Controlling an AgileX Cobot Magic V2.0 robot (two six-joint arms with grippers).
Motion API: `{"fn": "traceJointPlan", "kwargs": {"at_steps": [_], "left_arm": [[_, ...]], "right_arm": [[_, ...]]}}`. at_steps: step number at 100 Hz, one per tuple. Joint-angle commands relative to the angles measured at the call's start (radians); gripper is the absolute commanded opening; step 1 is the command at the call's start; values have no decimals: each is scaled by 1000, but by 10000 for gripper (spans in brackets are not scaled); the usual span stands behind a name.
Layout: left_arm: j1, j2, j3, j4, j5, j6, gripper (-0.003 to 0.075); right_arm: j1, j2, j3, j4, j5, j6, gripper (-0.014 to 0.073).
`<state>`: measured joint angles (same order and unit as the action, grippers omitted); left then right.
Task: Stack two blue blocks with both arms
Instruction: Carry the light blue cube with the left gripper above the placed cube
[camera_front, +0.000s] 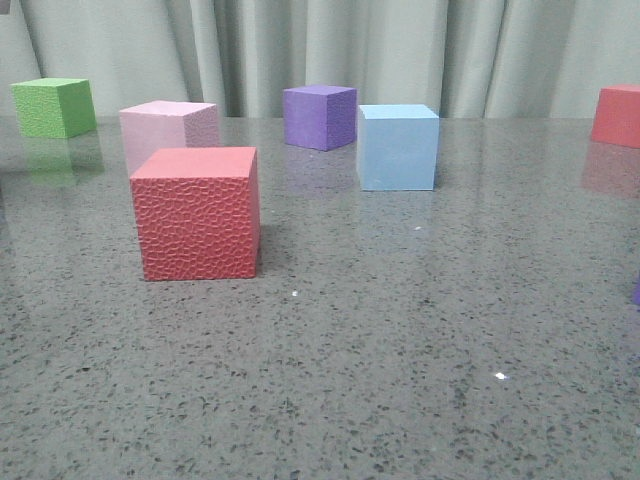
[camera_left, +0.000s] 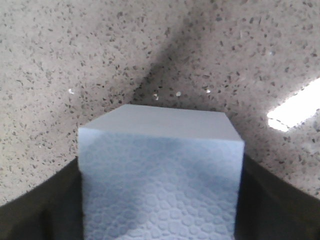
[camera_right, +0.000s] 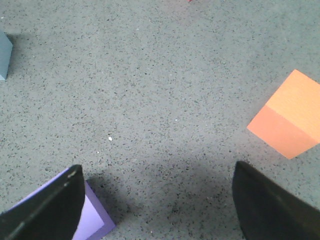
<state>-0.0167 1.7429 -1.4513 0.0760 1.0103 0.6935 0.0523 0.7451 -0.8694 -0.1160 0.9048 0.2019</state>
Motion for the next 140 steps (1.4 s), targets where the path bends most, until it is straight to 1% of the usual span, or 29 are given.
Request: {"fn": "traceJointPlan", "kwargs": {"at_steps": [1,4,11,30,37,53,63,77,92,104,114,140], "left_arm": [[2,-43,-32,1,-17,-1,296],[2,-43,-32,1,-13,-1,270],[2,-45,-35,1,5,-1,240],[2,-58,-105,-40,85,-1,239],[2,-60,-158,-76,134,-1,239],[-2,-60,-306,-214,258,-1,239],[-25,-60,-383,-246,268,-7,239],[-100,-60,-466,-249,268,-7,239],[-215,-49,-530,-249,260,-7,239],[-304,-28,-564,-242,212,-7,239],[-367,2,-596,-240,173,-7,239],[-498,136,-745,-169,166,-7,244]], "right_arm": [[-5,-6,-25,-21,-57,-7,600],[-5,-6,-25,-21,-57,-7,600],[-5,-6,-25,-21,-57,-7,600],[-5,-6,-25,-21,-57,-7,600],[-5,-6,-25,-21,-57,-7,600],[-5,-6,-25,-21,-58,-7,600],[-5,-6,-25,-21,-59,-7,600],[-5,-6,-25,-21,-57,-7,600],[-5,-6,-25,-21,-57,-7,600],[-5,-6,-25,-21,-57,-7,600],[-5,-6,-25,-21,-57,-7,600],[-5,-6,-25,-21,-55,-7,600]]}}
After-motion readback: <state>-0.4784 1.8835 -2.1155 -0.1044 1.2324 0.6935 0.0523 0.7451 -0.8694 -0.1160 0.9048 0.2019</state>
